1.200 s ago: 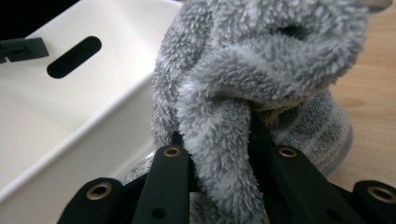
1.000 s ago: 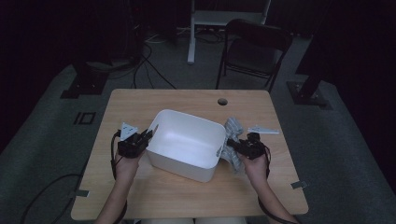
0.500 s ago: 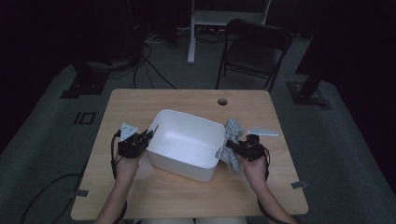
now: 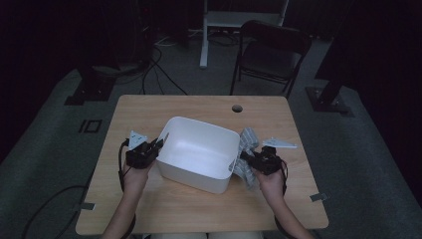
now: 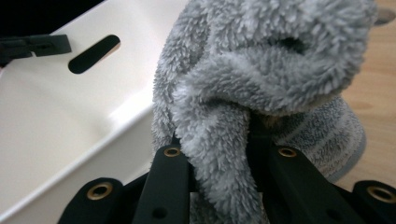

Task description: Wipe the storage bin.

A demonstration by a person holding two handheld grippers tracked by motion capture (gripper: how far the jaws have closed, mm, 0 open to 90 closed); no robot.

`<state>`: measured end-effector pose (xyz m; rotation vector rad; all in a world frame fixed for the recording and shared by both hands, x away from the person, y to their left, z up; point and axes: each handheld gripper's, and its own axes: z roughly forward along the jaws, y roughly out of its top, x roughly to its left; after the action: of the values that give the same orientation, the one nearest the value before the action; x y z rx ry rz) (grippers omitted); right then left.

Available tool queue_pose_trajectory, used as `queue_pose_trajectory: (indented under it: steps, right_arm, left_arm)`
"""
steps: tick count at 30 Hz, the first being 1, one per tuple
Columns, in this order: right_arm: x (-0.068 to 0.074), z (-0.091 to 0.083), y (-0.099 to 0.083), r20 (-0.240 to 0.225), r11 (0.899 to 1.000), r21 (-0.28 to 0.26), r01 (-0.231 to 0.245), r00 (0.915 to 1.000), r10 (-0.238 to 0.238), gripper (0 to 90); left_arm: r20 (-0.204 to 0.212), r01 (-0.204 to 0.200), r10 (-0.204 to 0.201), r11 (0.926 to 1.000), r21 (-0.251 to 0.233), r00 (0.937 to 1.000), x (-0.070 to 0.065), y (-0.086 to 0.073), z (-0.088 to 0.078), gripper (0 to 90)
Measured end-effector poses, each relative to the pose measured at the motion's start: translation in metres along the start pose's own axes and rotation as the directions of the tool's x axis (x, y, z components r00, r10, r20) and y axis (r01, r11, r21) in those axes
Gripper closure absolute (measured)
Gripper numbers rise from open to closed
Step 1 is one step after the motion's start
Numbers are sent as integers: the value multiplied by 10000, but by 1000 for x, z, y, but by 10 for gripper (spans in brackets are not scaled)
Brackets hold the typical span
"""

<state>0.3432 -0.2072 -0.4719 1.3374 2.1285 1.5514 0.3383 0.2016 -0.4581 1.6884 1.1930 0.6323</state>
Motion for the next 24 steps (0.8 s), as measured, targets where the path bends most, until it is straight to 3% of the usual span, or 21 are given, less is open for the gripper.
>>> queue_pose_trajectory:
  steps: [8, 15, 23, 24]
  right_arm:
    - [-6, 0, -3, -74, 9996, 183, -197, 9998, 198, 763]
    - [-2, -36, -4, 295, 9994, -202, 297, 9991, -291, 762]
    - [3, -19, -6, -203, 10000, 0, 90, 9998, -90, 762]
    - [10, -16, -4, -361, 9994, 15, 358, 9987, -358, 761]
  left_arm:
    - [-274, 111, -112, 9999, -39, 9996, -2, -1, -1, 809]
    - [-329, 208, -212, 9997, -106, 9992, -3, -1, -1, 808]
    - [-247, 248, -251, 9996, -138, 9994, -2, -2, -1, 804]
    - [-242, 249, -252, 9996, -133, 9994, -2, -2, -1, 803]
